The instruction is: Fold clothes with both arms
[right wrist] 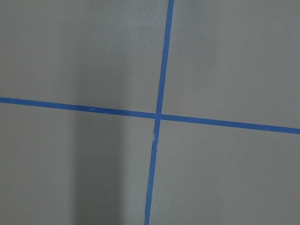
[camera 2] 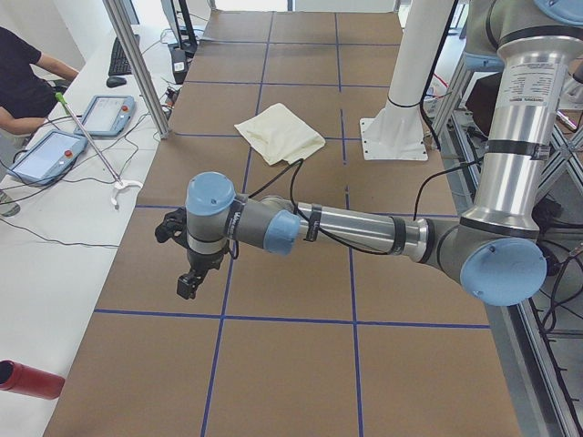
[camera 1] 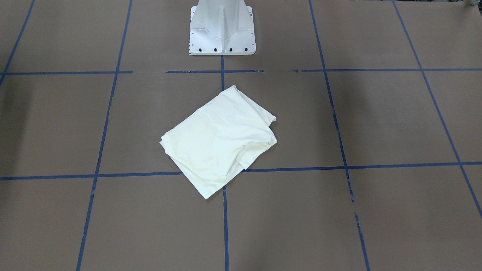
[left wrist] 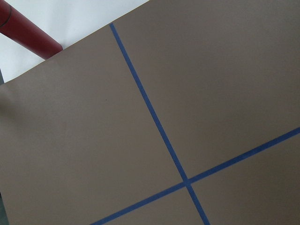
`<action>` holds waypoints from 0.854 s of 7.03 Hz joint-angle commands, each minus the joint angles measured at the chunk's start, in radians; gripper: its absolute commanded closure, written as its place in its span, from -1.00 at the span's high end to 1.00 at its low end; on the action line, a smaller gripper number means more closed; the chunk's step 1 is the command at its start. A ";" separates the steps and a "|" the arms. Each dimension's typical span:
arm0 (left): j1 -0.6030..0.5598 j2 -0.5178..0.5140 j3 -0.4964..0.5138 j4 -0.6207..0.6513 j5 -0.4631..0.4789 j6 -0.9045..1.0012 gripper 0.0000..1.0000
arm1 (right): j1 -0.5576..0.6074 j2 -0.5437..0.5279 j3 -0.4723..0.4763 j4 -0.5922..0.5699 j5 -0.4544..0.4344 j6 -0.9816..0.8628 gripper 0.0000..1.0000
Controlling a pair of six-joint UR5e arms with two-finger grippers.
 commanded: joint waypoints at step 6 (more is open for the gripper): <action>0.048 0.037 0.012 0.073 -0.015 -0.203 1.00 | 0.005 -0.052 -0.007 0.016 -0.001 0.062 1.00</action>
